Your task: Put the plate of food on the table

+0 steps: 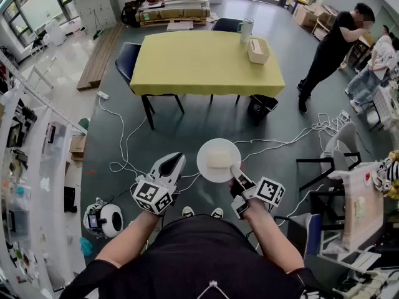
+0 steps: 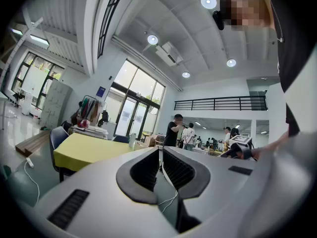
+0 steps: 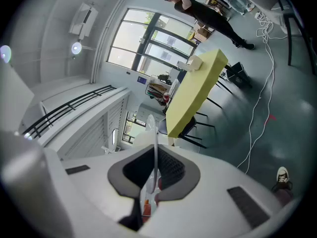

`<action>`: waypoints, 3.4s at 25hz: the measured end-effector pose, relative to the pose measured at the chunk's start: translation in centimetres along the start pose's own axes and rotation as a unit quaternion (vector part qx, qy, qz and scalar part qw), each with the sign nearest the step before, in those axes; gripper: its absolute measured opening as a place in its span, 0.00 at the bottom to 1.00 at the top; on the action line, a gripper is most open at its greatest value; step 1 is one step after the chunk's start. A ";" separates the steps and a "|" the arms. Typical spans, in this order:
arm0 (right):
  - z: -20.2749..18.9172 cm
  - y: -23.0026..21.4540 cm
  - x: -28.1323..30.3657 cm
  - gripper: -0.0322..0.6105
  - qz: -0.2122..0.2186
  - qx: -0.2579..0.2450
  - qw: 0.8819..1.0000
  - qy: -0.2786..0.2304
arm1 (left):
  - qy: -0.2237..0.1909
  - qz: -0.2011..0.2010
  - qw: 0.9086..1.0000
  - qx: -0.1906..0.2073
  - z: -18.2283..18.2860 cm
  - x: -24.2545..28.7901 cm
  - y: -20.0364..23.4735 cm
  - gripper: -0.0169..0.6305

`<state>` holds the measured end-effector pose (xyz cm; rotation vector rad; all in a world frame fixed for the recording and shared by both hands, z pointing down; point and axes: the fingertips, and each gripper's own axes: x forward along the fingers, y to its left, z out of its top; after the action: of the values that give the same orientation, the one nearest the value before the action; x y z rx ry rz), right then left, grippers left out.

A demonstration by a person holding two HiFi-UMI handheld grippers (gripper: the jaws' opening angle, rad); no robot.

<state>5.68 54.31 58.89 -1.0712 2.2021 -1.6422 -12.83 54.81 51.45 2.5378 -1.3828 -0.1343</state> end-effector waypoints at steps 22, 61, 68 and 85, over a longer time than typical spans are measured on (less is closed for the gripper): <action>-3.0 2.2 1.5 0.09 0.020 0.014 0.999 -0.031 | 0.013 -0.024 1.000 -0.015 -1.6 -3.2 2.3 0.07; 19.8 -5.3 8.5 0.09 0.028 0.023 0.999 -0.002 | 0.014 0.045 0.998 -0.043 -0.2 20.9 5.5 0.04; 24.8 -7.1 9.9 0.09 0.045 0.027 0.998 0.017 | -0.002 0.069 0.996 -0.047 0.1 25.7 5.3 0.04; 30.1 -9.3 11.3 0.09 0.062 0.034 0.997 0.021 | -0.017 0.110 0.993 -0.028 1.2 29.6 5.1 0.04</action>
<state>17.91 23.21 59.04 -0.8726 2.1732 -1.6876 -1.08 27.22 52.75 2.3287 -1.6359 -0.1726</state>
